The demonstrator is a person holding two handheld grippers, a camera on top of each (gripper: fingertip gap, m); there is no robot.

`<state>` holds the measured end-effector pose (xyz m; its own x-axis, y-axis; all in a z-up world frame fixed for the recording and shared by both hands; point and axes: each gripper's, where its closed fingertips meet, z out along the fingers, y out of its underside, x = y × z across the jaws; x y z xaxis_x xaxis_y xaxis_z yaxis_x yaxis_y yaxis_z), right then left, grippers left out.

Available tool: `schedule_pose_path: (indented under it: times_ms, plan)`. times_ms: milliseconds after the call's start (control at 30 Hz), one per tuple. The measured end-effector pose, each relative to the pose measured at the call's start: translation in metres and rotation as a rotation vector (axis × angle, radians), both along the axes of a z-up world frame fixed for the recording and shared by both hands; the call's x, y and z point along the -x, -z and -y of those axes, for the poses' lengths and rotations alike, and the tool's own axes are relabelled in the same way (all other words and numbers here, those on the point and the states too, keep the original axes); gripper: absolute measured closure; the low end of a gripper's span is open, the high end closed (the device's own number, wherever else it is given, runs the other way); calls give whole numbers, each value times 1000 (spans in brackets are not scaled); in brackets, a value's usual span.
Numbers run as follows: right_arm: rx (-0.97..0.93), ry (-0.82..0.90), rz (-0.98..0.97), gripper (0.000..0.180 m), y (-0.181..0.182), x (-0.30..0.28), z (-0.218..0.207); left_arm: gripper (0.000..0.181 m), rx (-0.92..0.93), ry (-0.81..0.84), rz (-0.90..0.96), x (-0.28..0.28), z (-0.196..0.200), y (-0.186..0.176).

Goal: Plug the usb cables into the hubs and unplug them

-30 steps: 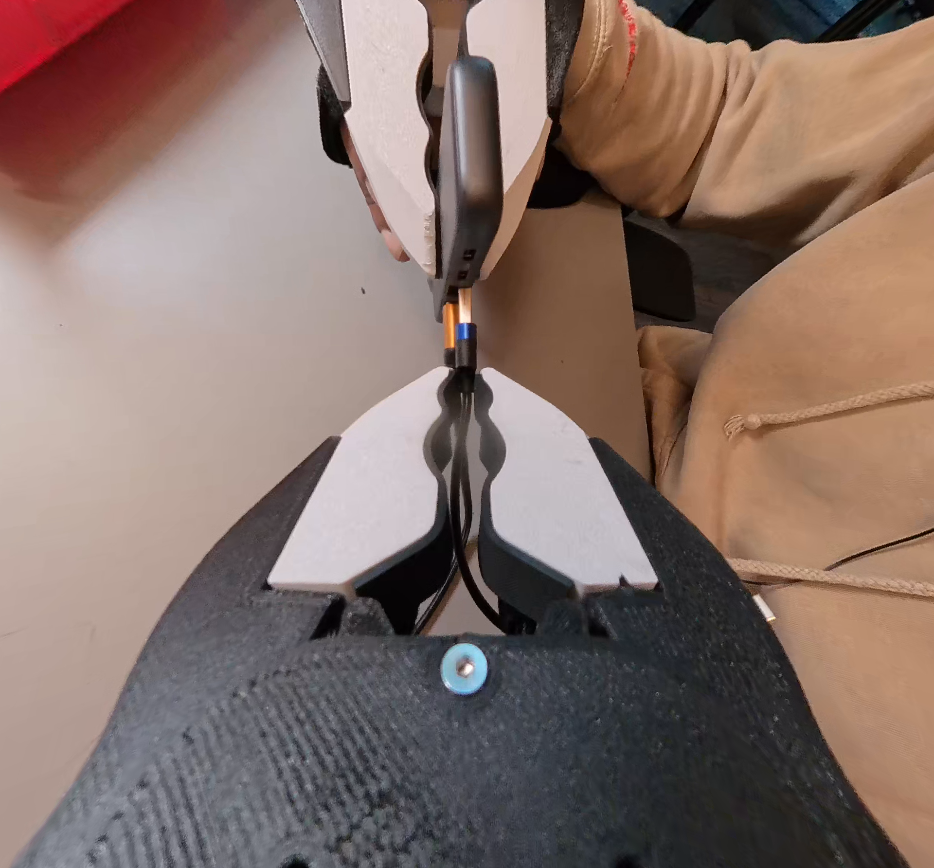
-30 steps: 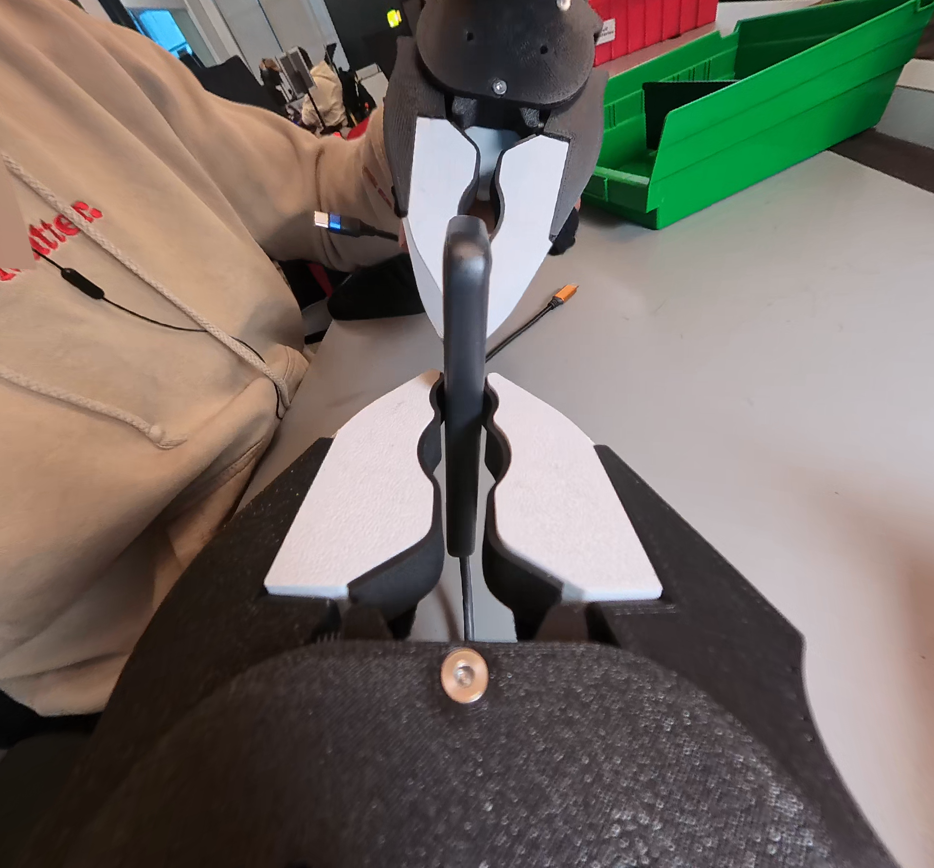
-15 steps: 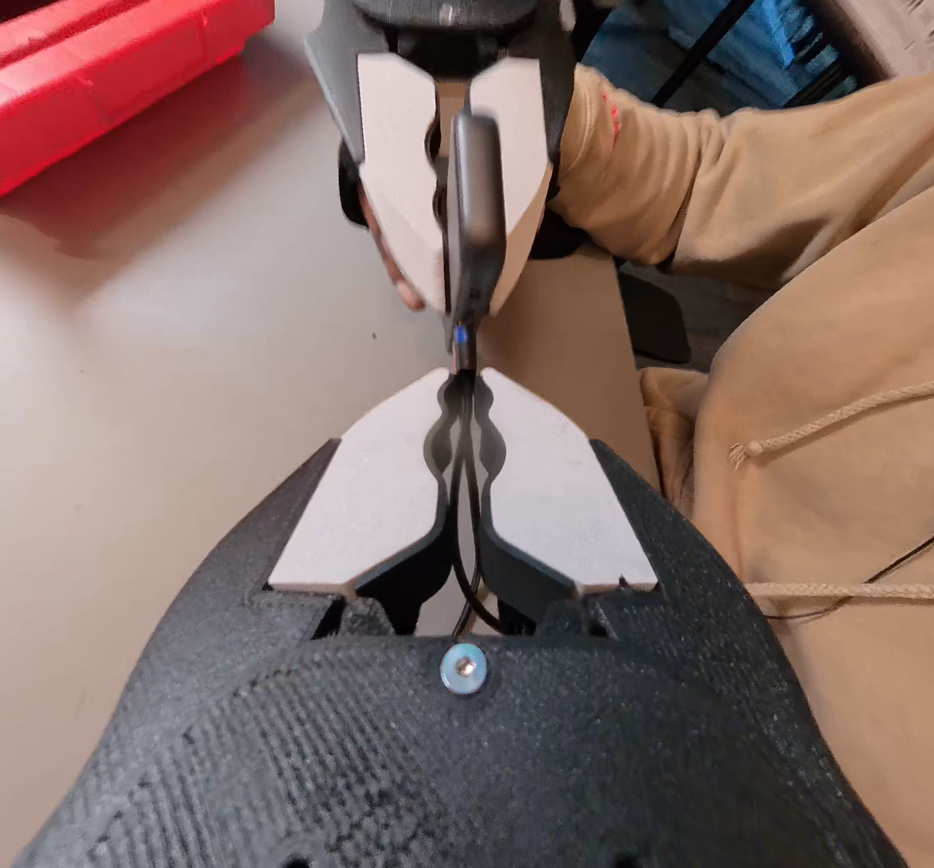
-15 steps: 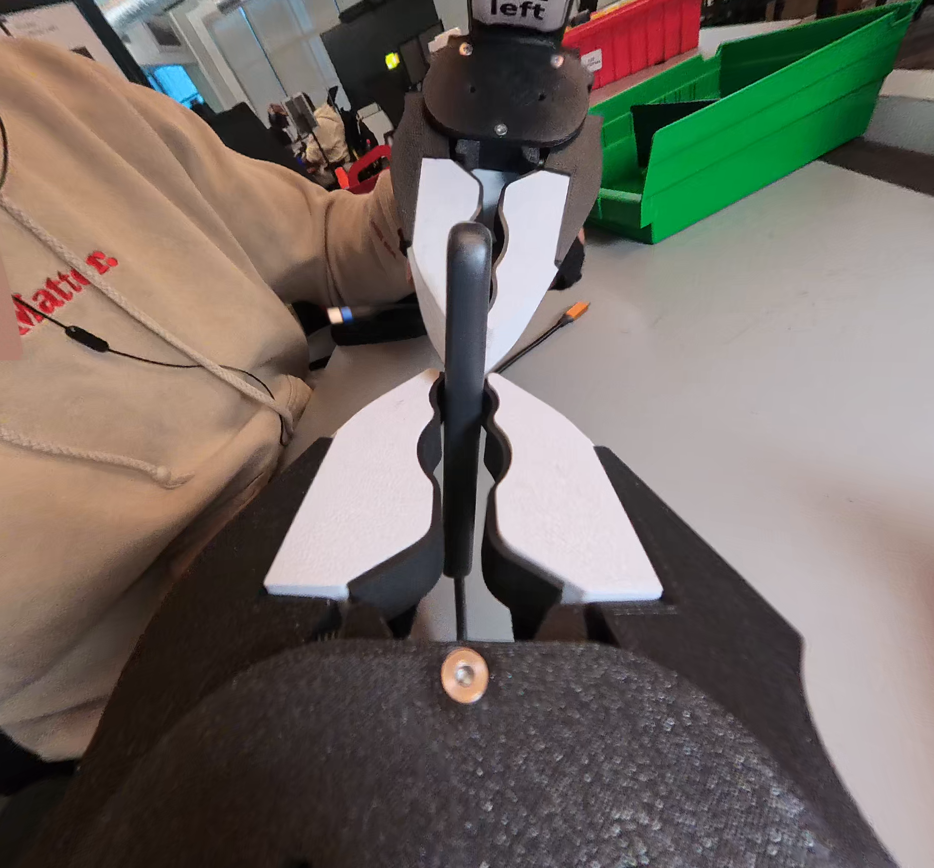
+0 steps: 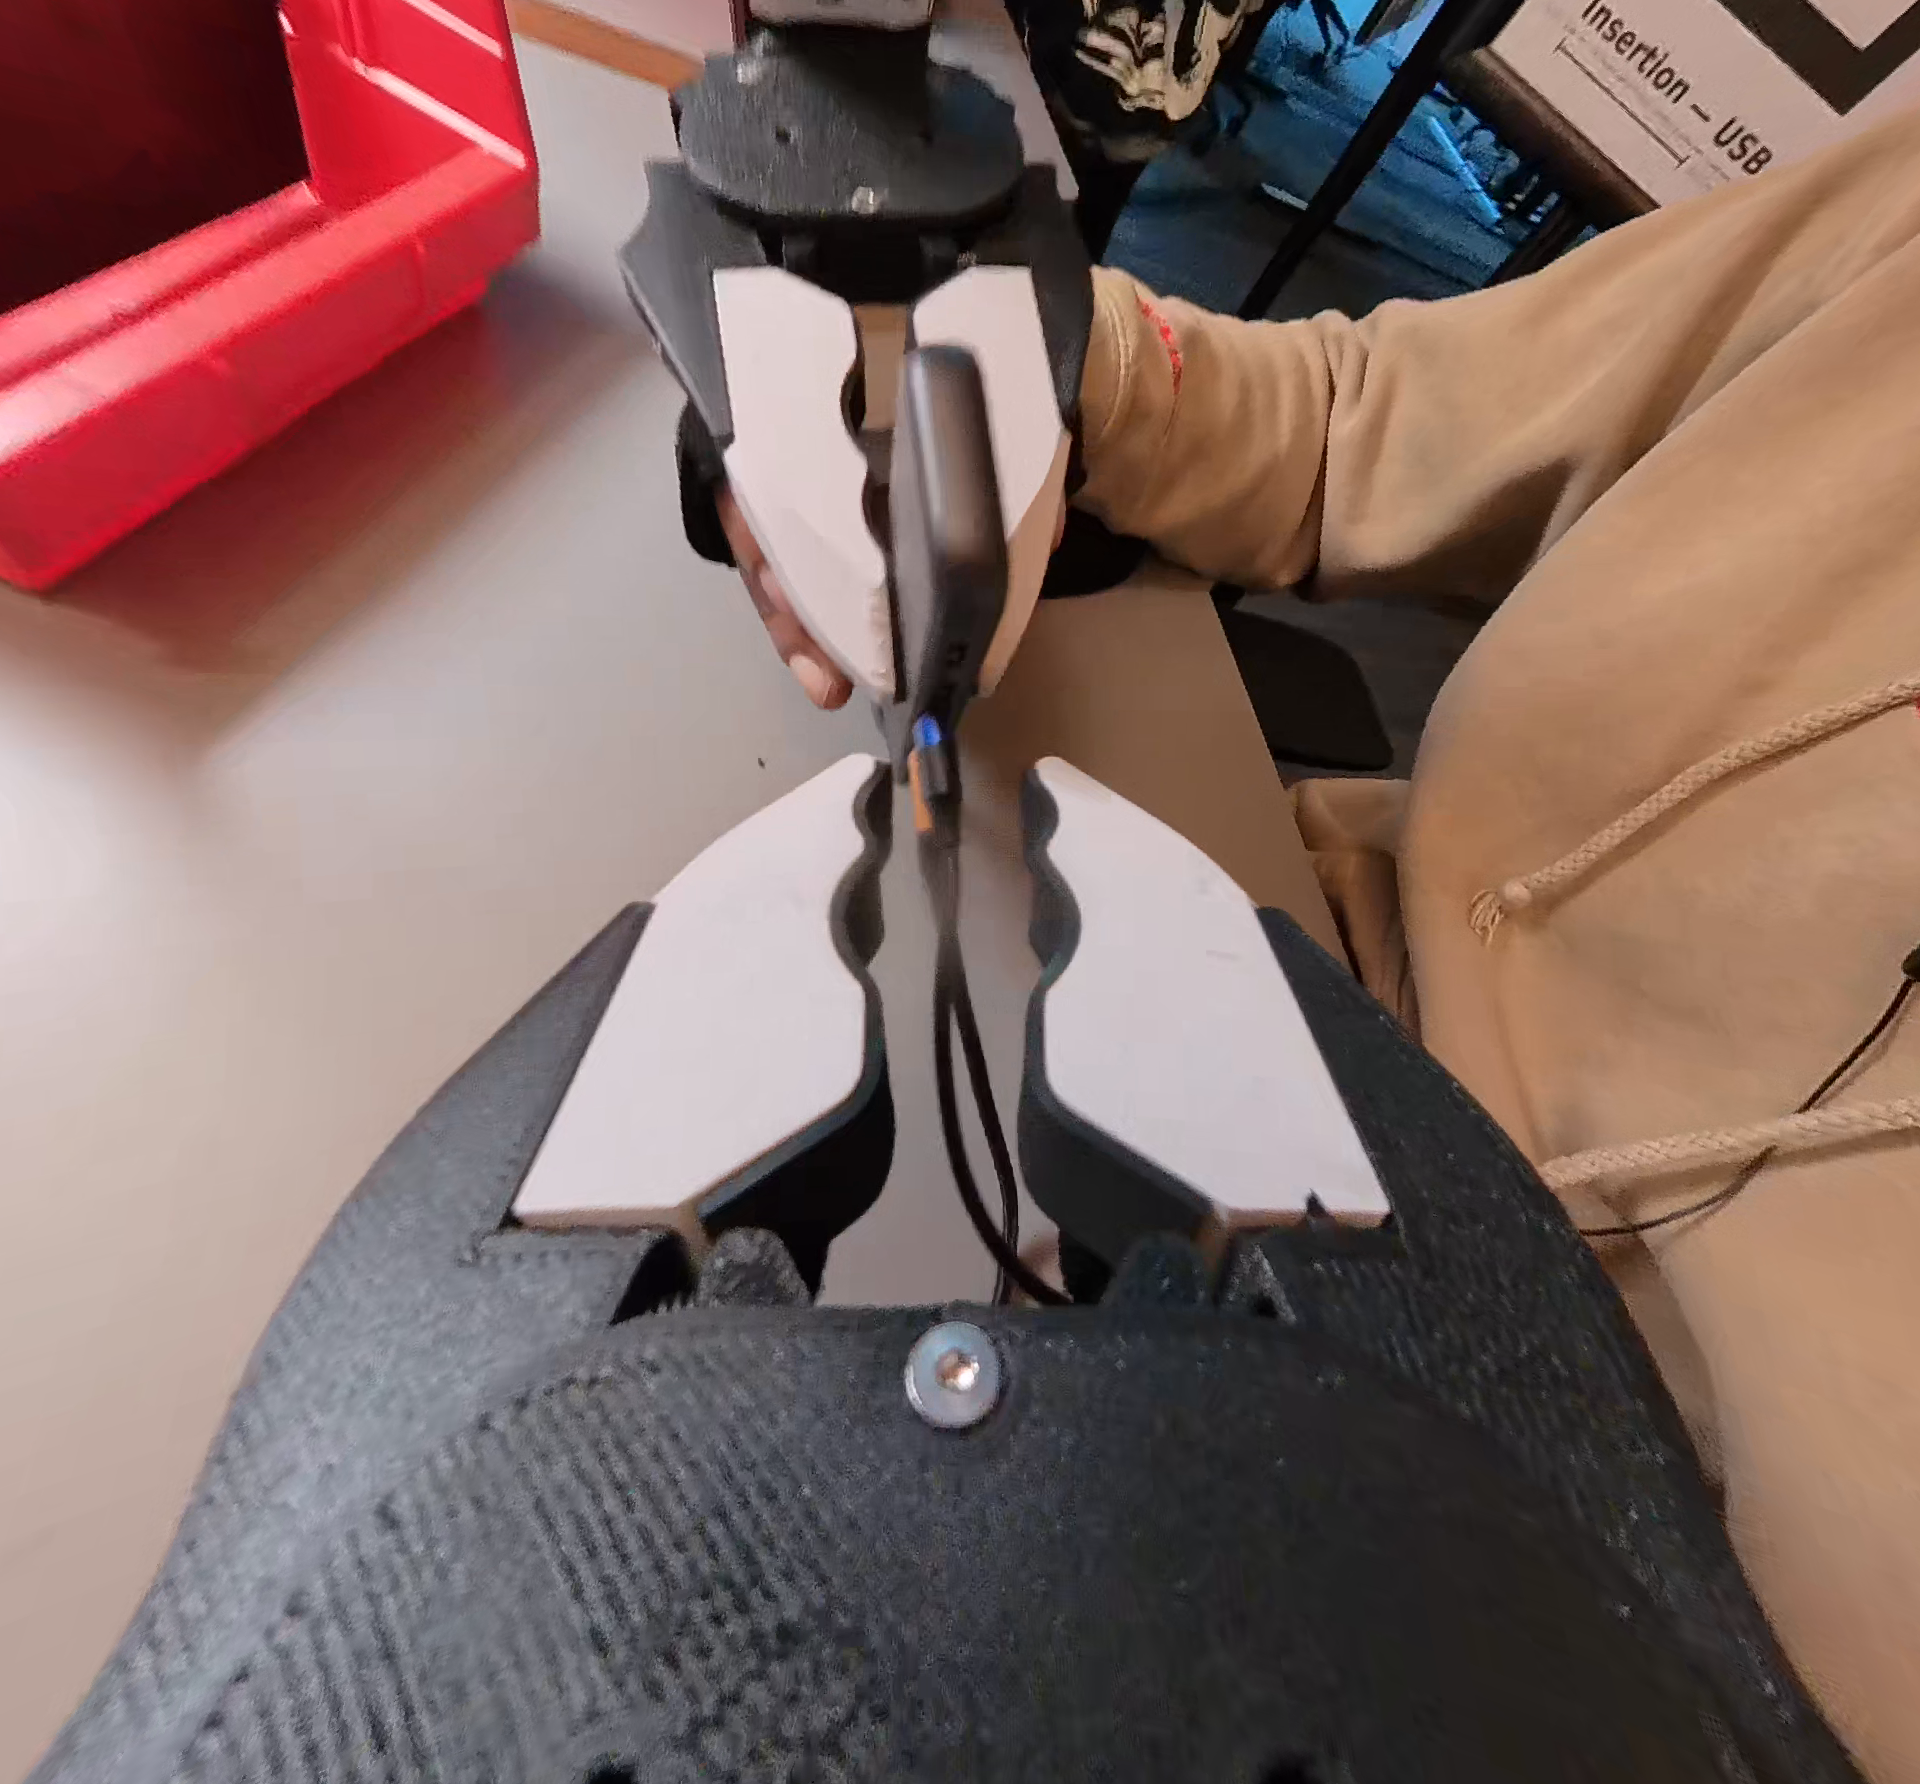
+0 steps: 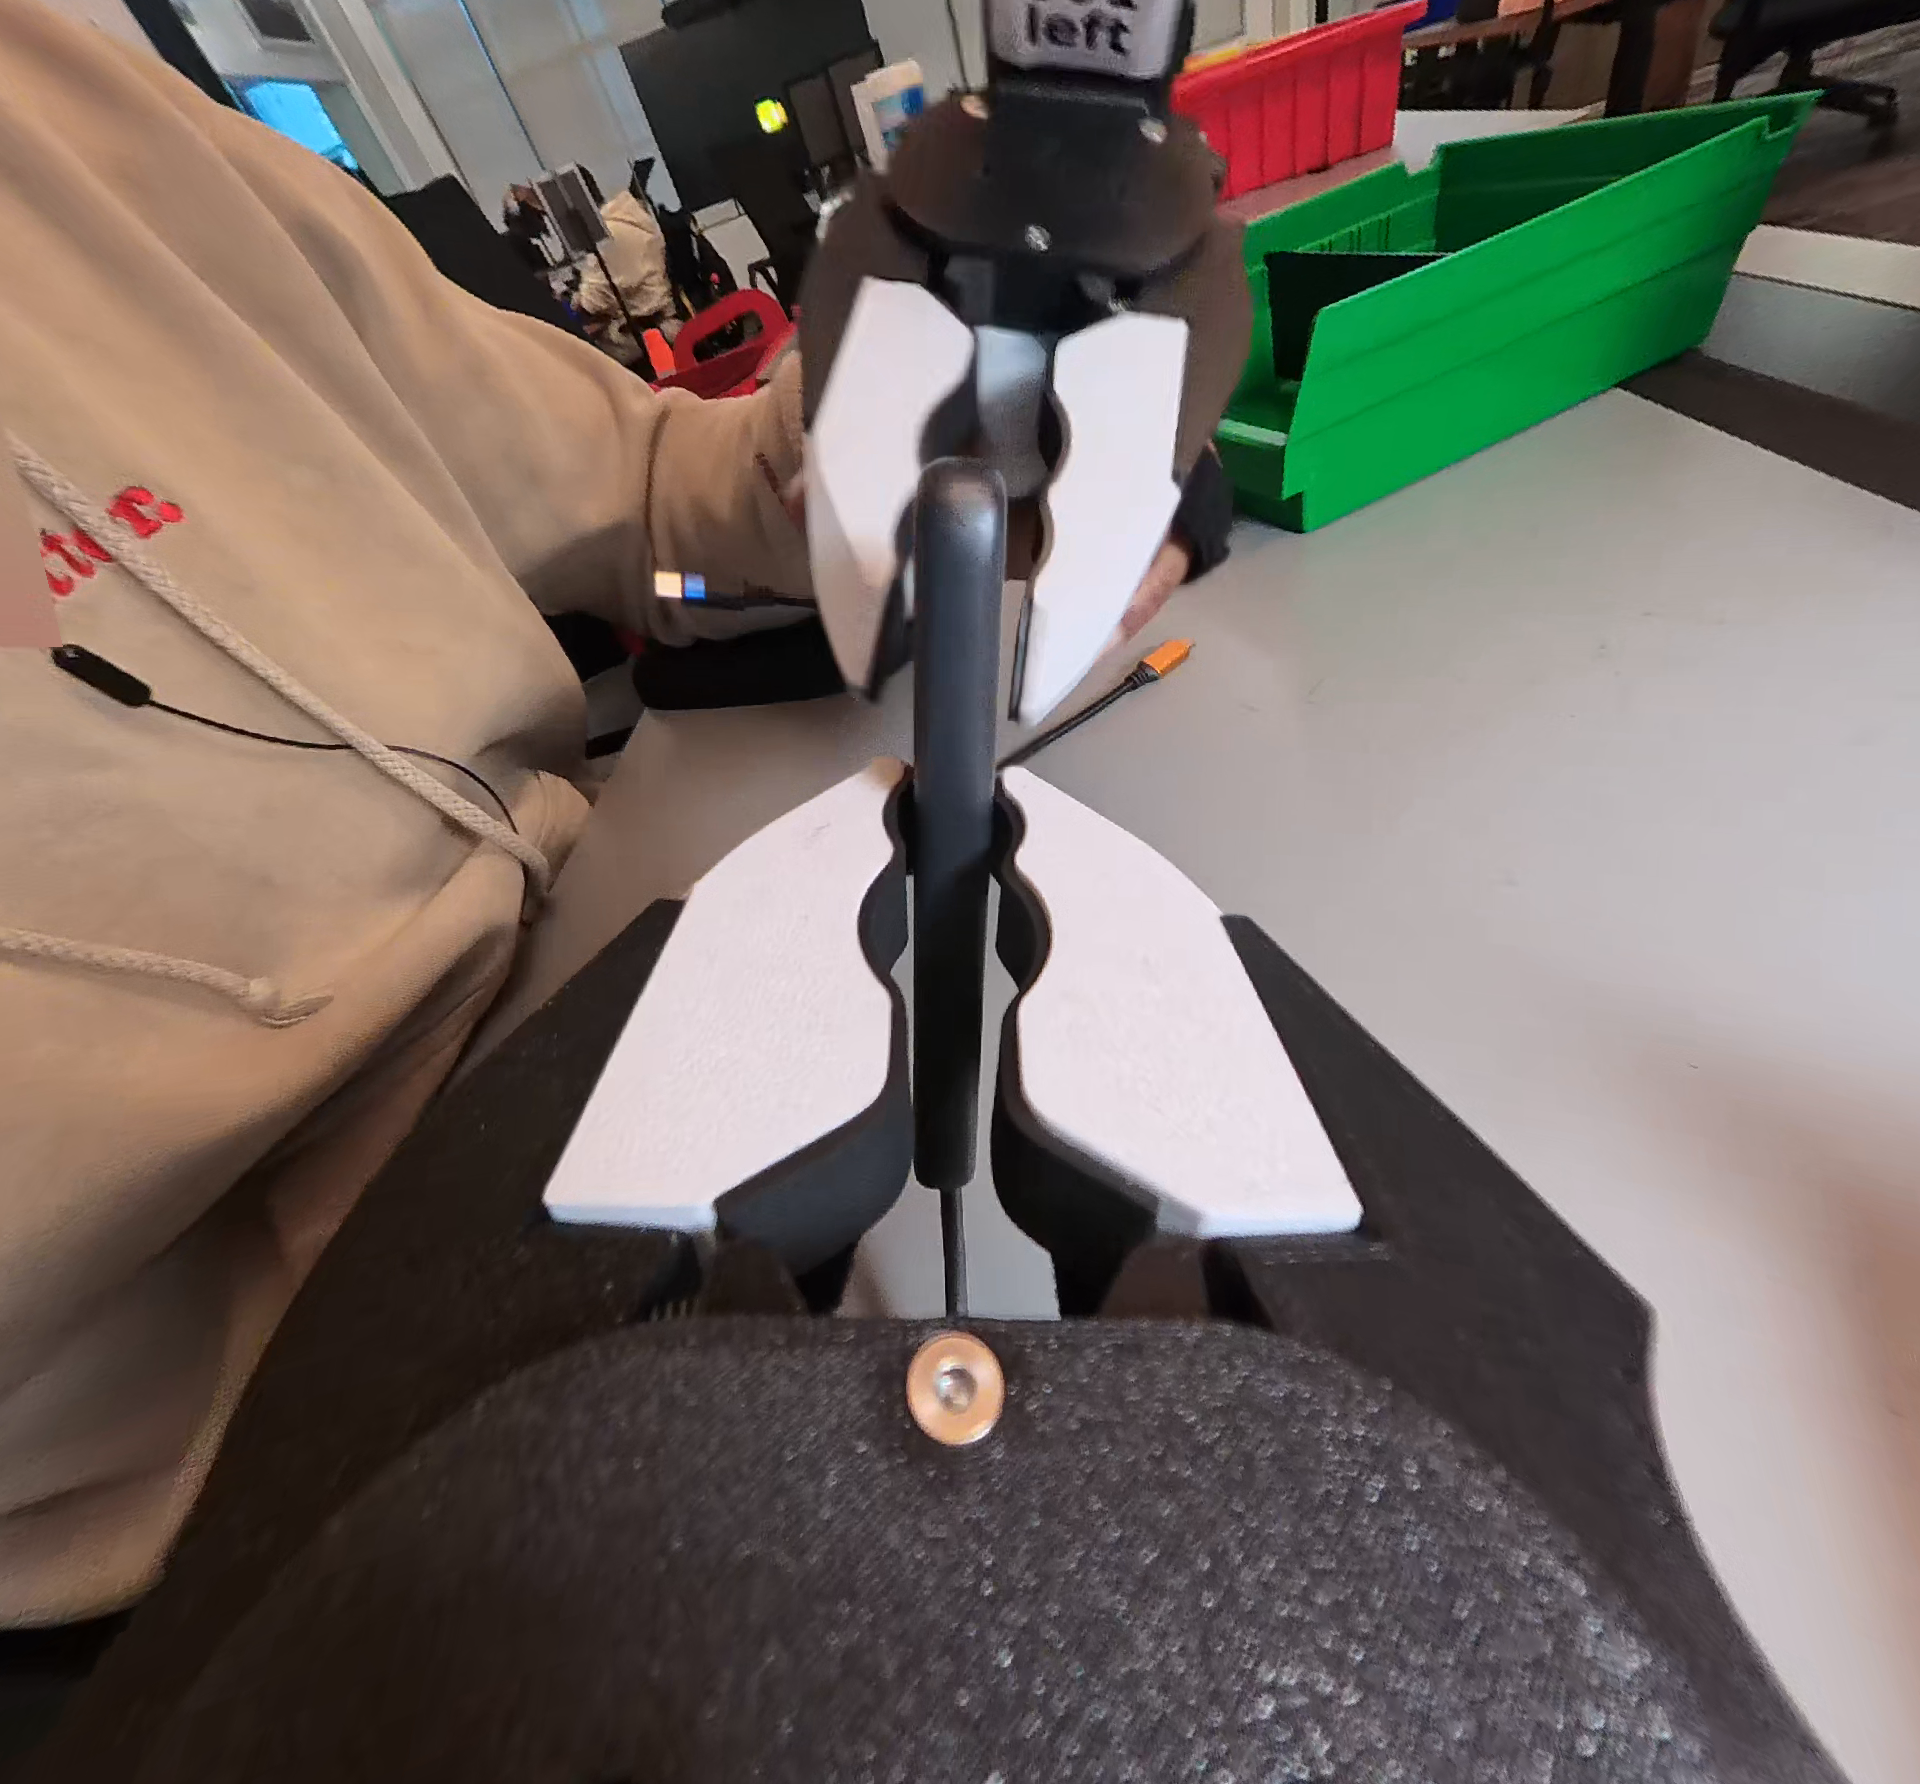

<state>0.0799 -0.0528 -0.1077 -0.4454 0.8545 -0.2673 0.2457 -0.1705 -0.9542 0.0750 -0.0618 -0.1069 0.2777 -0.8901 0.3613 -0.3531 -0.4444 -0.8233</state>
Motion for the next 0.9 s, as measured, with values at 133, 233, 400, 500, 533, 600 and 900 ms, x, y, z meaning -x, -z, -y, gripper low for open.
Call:
schedule_pose_path:
  times_ms: [133, 233, 400, 500, 533, 600, 900]
  plan:
    - [-44, 11, 27, 168, 8, 4, 2, 150, -121, -27, 5, -5, -3, -11]
    - [-81, 6, 24, 168, 12, 6, 6, 168, -157, -48, -47, -3, -7, -6]
    - [-215, -2, 30, 163, 15, 4, 9, 168, -126, -32, -92, -1, -3, -3]
    - [-300, -4, 85, 149, 11, 0, 10, 168, -136, -19, -154, 1, 1, 0]
    - [-335, 5, 97, 147, 8, 1, 9, 168, -141, -12, -173, 0, 3, 0]
    - [-393, -6, 123, 147, 2, 1, 12, 168, -155, -3, -203, -2, 6, 0]
    - [-552, -89, 218, 166, -25, 6, 25, 168, -286, -13, -164, -5, 16, -24]
